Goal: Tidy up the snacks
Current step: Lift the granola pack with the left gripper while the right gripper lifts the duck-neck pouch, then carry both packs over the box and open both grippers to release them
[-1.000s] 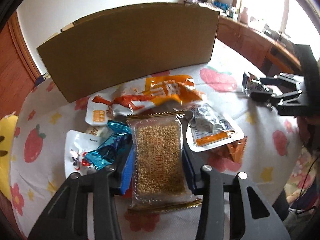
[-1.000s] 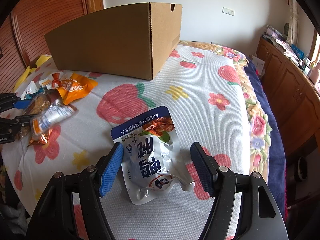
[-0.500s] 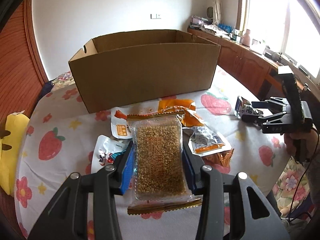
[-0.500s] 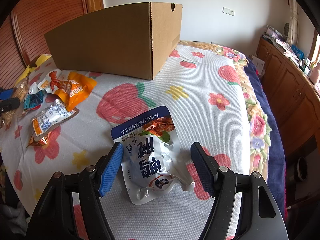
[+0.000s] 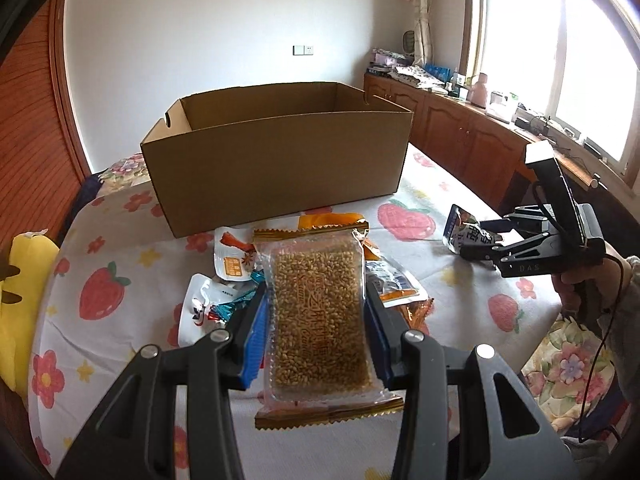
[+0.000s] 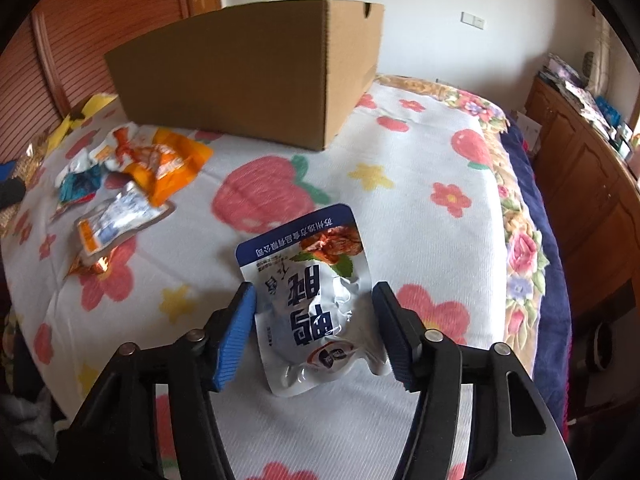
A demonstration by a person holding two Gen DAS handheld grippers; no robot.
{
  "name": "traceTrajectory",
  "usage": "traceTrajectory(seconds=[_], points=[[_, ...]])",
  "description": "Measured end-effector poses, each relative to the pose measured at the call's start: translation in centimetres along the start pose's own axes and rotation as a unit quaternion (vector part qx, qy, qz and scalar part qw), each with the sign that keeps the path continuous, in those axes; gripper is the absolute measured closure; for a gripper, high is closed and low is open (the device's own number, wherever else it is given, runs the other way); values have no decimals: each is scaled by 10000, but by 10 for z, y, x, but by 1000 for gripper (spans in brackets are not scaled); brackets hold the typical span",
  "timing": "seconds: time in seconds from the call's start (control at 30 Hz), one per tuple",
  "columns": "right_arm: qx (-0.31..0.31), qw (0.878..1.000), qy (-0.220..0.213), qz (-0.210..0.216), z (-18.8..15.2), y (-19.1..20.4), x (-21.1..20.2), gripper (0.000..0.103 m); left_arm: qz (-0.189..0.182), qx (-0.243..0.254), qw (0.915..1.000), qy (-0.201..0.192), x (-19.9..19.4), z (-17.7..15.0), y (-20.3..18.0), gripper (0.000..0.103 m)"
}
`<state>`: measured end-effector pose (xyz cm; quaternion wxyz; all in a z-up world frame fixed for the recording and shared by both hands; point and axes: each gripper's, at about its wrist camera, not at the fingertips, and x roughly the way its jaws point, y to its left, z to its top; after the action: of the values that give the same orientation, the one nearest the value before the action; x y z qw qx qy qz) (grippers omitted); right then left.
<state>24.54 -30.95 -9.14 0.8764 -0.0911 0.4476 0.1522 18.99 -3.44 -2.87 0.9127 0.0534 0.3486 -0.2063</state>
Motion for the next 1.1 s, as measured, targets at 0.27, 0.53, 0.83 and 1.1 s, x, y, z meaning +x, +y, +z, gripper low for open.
traceTrajectory(seconds=[0.27, 0.53, 0.83, 1.1], points=[[-142, 9998, 98, 26, -6, 14, -7, 46, -58, -56, 10000, -44, -3, -4, 3, 60], [-33, 9998, -186, 102, 6, 16, -30, 46, -26, -115, 9998, -162, -6, 4, 10, 60], [-235, 9966, -755, 210, 51, 27, -67, 46, 104, -86, 9989, -442, -3, 38, 27, 60], [-476, 9915, -1172, 316, 104, 43, -78, 46, 171, -62, 9976, -673, 9, 78, 48, 60]])
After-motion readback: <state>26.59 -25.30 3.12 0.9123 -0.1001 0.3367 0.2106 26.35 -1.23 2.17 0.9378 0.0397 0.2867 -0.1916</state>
